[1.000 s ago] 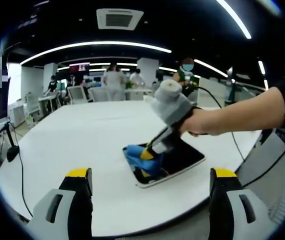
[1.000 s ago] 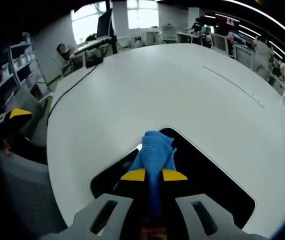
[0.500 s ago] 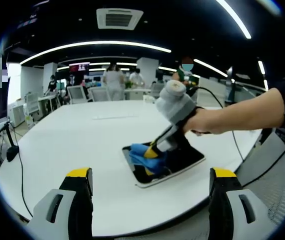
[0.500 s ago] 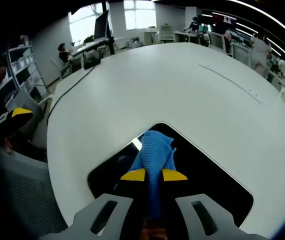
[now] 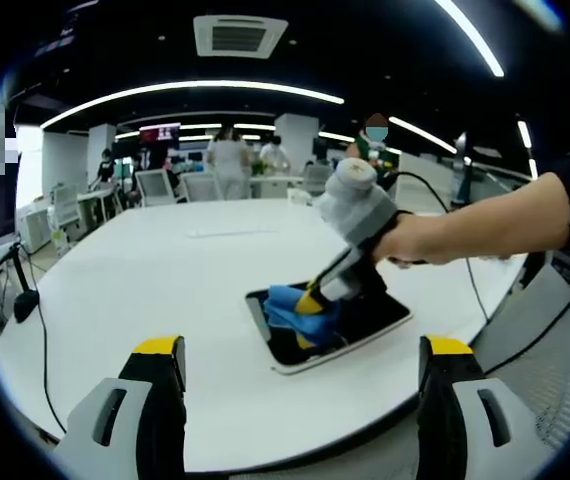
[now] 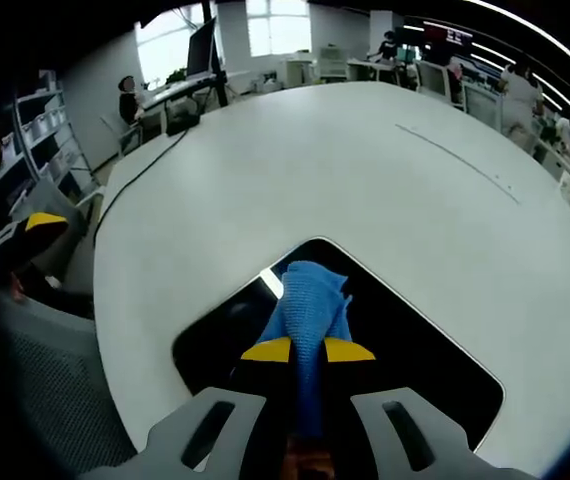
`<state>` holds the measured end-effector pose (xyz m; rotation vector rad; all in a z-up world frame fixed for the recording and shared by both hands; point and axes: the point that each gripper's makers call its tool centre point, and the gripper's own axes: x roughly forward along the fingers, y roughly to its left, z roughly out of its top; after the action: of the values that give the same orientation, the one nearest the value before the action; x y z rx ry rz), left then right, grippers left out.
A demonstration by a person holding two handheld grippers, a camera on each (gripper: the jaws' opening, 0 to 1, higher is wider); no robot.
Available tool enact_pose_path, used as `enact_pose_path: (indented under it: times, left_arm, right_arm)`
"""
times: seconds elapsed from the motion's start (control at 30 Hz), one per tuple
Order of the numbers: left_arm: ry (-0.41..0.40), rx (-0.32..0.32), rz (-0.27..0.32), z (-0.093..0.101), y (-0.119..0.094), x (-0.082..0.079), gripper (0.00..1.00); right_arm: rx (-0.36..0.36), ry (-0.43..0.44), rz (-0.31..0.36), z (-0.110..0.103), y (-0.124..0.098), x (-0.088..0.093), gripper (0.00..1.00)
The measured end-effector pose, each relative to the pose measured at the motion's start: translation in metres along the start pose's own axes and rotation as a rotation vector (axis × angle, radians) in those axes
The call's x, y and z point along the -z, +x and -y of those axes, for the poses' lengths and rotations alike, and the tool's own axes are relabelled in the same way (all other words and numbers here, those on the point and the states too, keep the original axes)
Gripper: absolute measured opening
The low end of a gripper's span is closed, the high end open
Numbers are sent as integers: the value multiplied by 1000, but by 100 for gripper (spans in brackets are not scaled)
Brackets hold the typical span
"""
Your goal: Wipe the mirror surface with the cleaning cloth until all visible marks leave the cleaned area.
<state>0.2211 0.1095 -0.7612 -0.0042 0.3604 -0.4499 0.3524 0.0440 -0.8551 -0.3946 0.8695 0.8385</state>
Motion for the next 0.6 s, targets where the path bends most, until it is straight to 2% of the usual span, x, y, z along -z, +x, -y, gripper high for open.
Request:
enact_pose_path:
  times: [0.6]
  left_arm:
    - [-7,-8,-12,-2,1,3,97]
  right_arm:
    - [4,21,-4,7,-9,12,5]
